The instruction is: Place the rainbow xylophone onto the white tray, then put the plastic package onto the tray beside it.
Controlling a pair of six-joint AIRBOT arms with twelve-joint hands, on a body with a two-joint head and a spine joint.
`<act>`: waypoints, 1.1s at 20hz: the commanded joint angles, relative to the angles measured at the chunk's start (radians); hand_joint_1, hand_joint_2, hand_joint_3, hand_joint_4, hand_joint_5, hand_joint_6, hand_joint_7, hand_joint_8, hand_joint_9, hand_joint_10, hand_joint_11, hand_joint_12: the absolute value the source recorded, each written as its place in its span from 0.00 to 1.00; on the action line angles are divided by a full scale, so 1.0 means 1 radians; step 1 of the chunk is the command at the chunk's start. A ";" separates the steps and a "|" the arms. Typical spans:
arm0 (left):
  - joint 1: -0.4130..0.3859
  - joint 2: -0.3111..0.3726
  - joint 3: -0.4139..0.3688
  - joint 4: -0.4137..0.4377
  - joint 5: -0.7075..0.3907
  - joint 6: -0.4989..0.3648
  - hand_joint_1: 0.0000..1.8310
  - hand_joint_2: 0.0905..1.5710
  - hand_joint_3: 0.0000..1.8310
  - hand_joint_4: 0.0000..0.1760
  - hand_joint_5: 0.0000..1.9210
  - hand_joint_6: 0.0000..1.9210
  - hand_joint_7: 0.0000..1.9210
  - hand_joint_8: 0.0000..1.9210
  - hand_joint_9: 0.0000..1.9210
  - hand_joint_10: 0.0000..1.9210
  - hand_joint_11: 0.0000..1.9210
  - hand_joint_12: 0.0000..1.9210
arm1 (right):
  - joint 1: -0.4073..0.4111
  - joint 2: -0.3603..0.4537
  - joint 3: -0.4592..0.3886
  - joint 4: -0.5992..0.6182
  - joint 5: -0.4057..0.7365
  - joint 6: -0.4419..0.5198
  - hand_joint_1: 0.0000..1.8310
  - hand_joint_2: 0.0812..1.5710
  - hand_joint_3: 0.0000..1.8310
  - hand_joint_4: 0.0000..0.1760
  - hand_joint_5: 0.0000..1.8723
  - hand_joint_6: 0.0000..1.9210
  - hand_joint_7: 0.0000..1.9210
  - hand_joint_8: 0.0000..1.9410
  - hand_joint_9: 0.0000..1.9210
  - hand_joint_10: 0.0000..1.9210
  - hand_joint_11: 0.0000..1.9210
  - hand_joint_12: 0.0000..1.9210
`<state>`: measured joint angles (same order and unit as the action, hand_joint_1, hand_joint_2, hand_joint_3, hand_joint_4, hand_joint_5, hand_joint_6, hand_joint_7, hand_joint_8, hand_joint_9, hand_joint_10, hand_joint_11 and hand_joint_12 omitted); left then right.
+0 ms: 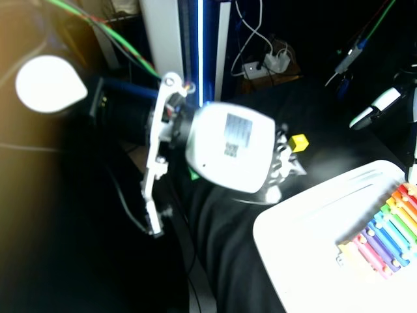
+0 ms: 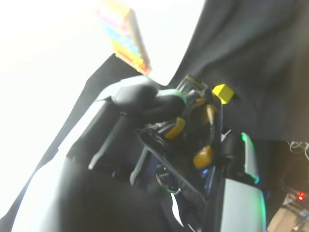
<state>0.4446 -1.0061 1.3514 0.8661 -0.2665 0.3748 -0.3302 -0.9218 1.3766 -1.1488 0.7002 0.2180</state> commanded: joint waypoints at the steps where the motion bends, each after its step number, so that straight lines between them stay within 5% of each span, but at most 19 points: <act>1: -0.004 0.000 0.000 -0.024 -0.065 0.004 0.37 0.44 0.00 0.00 0.00 0.00 0.08 0.00 0.07 0.01 0.04 0.02 | 0.032 0.009 -0.001 0.093 0.063 -0.005 0.69 0.70 0.00 0.00 0.49 0.40 0.54 0.61 0.66 0.59 0.57 0.84; 3: -0.003 0.001 0.000 -0.024 -0.066 0.004 0.36 0.44 0.00 0.00 0.00 0.00 0.08 0.00 0.08 0.01 0.05 0.02 | 0.055 0.011 -0.001 0.093 0.063 -0.015 0.70 0.68 0.00 0.00 0.50 0.41 0.59 0.49 0.70 0.40 0.59 0.71; 5: -0.003 0.000 0.000 -0.024 -0.067 0.004 0.36 0.43 0.00 0.00 0.00 0.00 0.08 0.00 0.07 0.00 0.03 0.02 | 0.067 0.011 0.000 0.113 0.062 -0.040 0.70 0.68 0.00 0.00 0.52 0.37 0.57 0.54 0.72 0.41 0.60 0.74; 6: -0.003 0.000 0.000 -0.024 -0.067 0.005 0.36 0.44 0.00 0.01 0.00 0.00 0.09 0.00 0.06 0.00 0.02 0.01 | 0.067 0.011 0.000 0.140 0.062 -0.067 0.71 0.67 0.00 0.00 0.53 0.36 0.59 0.51 0.71 0.37 0.60 0.70; 7: -0.003 0.000 0.000 -0.024 -0.068 0.006 0.37 0.43 0.00 0.05 0.00 0.00 0.09 0.00 0.05 0.00 0.01 0.00 | 0.067 0.011 0.000 0.162 0.062 -0.089 0.76 0.65 0.00 0.00 0.56 0.25 0.60 0.39 0.64 0.51 0.59 0.69; 9: -0.003 0.000 -0.001 -0.025 -0.071 0.007 0.36 0.44 0.00 0.00 0.00 0.00 0.09 0.00 0.05 0.00 0.01 0.01 | 0.068 0.005 0.009 0.179 0.062 -0.096 0.77 0.62 0.00 0.00 0.58 0.24 0.65 0.25 0.66 0.46 0.61 0.64; 14: -0.006 0.000 -0.001 -0.034 -0.079 0.015 0.39 0.44 0.00 0.07 0.00 0.00 0.08 0.00 0.02 0.00 0.00 0.00 | 0.073 -0.032 0.056 0.206 0.061 -0.096 0.77 0.62 0.00 0.00 0.58 0.23 0.66 0.23 0.66 0.45 0.58 0.63; 15: -0.008 0.001 -0.001 -0.037 -0.082 0.017 0.38 0.45 0.00 0.05 0.00 0.00 0.08 0.00 0.02 0.00 0.00 0.00 | 0.073 -0.042 0.066 0.213 0.060 -0.096 0.76 0.67 0.00 0.00 0.50 0.35 0.56 0.40 0.57 0.58 0.56 0.65; 17: -0.015 0.001 0.000 -0.040 -0.086 0.023 0.37 0.43 0.00 0.14 0.00 0.00 0.06 0.00 0.02 0.00 0.00 0.00 | 0.073 -0.068 0.093 0.230 0.060 -0.096 0.70 0.68 0.00 0.00 0.53 0.33 0.55 0.57 0.65 0.50 0.58 0.75; 18: -0.017 0.001 0.000 -0.043 -0.087 0.027 0.39 0.42 0.00 0.17 0.00 0.00 0.05 0.00 0.01 0.00 0.00 0.00 | 0.073 -0.078 0.103 0.236 0.059 -0.096 0.70 0.68 0.00 0.00 0.53 0.33 0.56 0.57 0.66 0.49 0.58 0.76; 19: -0.019 0.001 -0.001 -0.052 -0.090 0.039 0.41 0.42 0.00 0.23 0.00 0.00 0.04 0.00 0.00 0.00 0.00 0.00 | 0.073 -0.098 0.122 0.243 0.056 -0.096 0.70 0.66 0.00 0.00 0.57 0.40 0.57 0.47 0.68 0.58 0.63 0.82; 20: -0.021 0.002 -0.001 -0.062 -0.093 0.046 0.41 0.42 0.00 0.39 0.00 0.00 0.05 0.00 0.01 0.00 0.00 0.00 | 0.073 -0.123 0.142 0.245 0.052 -0.096 0.70 0.66 0.00 0.00 0.57 0.41 0.58 0.44 0.65 0.56 0.56 0.80; 21: -0.021 0.002 -0.001 -0.072 -0.097 0.053 0.42 0.42 0.00 0.29 0.00 0.00 0.05 0.00 0.01 0.00 0.00 0.00 | 0.073 -0.139 0.156 0.252 0.051 -0.096 0.67 0.65 0.00 0.00 0.60 0.38 0.64 0.48 0.68 0.66 0.62 0.87; 22: -0.024 0.004 -0.001 -0.088 -0.103 0.066 0.43 0.42 0.00 0.22 0.00 0.00 0.05 0.00 0.01 0.00 0.00 0.00 | 0.073 -0.163 0.177 0.264 0.051 -0.096 0.66 0.66 0.00 0.00 0.59 0.40 0.61 0.70 0.65 0.84 0.61 0.97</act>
<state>0.4351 -1.0061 1.3514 0.8047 -0.2947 0.4389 -0.2768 -1.0996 1.5623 -0.9730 0.6815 0.1177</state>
